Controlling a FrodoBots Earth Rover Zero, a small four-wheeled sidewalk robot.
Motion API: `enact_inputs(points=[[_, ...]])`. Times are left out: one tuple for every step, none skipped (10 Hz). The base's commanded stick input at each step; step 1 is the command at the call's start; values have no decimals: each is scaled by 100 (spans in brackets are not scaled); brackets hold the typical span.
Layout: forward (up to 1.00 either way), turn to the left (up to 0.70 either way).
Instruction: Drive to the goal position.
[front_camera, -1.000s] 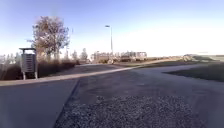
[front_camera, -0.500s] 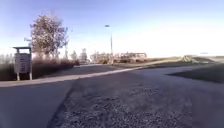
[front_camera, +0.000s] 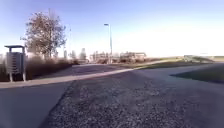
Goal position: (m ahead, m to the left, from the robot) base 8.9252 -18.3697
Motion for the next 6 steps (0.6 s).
enact_inputs(points=[[70, -13], [70, -13], [70, -13], [70, -14], [70, -14], [70, -16]])
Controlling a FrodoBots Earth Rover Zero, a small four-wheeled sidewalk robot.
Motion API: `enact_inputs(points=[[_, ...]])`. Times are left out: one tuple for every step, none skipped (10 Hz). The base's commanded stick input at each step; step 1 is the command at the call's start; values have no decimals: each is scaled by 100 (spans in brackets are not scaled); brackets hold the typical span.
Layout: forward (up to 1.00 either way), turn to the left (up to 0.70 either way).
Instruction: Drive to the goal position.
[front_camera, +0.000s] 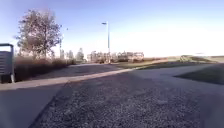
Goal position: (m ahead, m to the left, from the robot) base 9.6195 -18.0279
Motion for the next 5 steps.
enact_inputs(points=[[70, -17], [70, -21], [70, -21], [70, -21], [70, -21]])
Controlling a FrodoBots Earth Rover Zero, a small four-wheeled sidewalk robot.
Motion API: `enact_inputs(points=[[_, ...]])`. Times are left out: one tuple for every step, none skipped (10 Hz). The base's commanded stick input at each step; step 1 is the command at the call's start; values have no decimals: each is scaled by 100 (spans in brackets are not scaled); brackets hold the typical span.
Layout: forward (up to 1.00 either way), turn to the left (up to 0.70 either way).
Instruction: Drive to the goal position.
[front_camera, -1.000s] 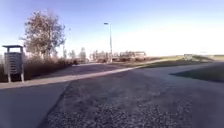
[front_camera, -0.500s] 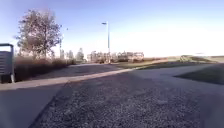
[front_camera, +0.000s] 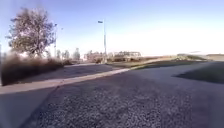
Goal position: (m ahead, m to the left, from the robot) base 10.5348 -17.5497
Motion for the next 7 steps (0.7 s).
enact_inputs(points=[[70, -21], [70, -21], [70, -21], [70, -22], [70, -24], [70, -24], [70, -24]])
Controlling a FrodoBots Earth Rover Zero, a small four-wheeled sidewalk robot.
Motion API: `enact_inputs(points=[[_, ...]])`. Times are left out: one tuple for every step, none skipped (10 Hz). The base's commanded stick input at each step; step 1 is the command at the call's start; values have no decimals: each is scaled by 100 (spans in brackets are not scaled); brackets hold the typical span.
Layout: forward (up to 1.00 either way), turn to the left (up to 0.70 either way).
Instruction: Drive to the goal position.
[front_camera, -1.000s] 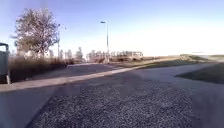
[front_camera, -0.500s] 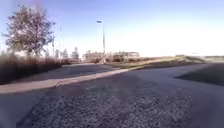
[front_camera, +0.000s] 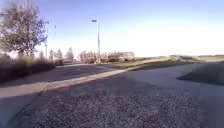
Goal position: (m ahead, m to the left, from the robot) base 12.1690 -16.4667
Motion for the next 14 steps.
enact_inputs(points=[[70, -24], [70, -25], [70, -27], [70, -28], [70, -29], [70, -30], [70, -30], [70, -30], [70, -30], [70, -30], [70, -30], [70, -30], [70, -30], [70, -30]])
